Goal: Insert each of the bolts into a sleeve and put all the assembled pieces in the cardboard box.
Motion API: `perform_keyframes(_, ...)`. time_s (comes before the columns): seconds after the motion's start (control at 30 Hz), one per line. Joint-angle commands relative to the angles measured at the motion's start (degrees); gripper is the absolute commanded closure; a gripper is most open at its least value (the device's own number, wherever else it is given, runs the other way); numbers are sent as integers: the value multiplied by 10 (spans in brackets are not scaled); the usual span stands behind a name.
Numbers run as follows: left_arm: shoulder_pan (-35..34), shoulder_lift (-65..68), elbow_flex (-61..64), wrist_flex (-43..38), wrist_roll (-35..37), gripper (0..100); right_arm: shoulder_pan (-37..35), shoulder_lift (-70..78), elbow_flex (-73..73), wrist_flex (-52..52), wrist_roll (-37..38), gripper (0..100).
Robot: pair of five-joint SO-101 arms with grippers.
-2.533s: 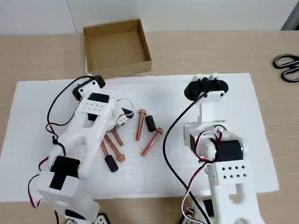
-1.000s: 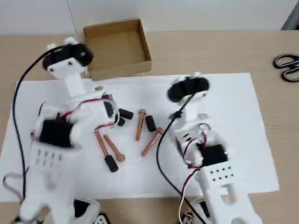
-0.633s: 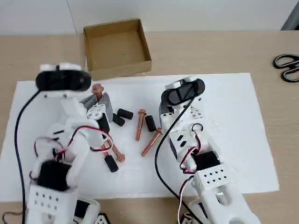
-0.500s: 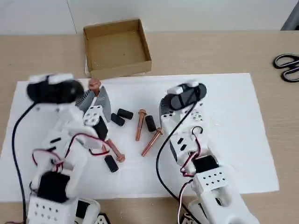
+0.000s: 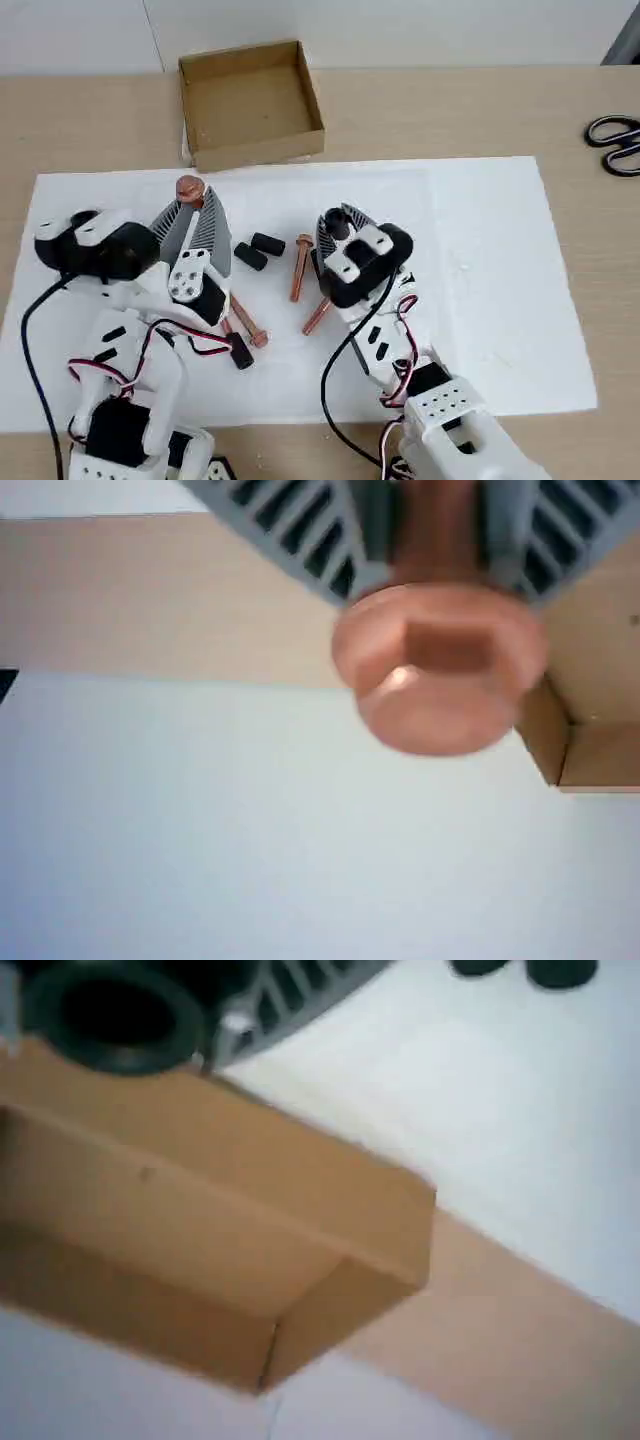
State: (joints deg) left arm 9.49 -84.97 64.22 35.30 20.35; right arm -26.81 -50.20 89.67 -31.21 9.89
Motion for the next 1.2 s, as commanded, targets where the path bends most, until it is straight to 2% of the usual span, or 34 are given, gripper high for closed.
perform_keyframes(0.0,3,-8,-6,-17,-3,994,-5,-15,-4,-69,6,994)
perform_keyframes(0.13,4,-8,-14,-17,-2,994,-9,-15,-4,-116,4,994)
perform_keyframes(0.37,4,-7,-63,4,-2,994,-109,-15,60,-198,8,994)
perform_keyframes(0.6,4,-7,-82,45,-4,994,-109,-15,61,-211,10,994)
perform_keyframes(0.83,19,1,-102,46,-4,994,-109,-15,61,-211,63,994)
perform_keyframes(0.97,64,84,-182,68,-4,994,-109,-11,61,-195,63,994)
perform_keyframes(1.17,80,213,-282,66,-4,994,-109,-15,61,-158,63,994)
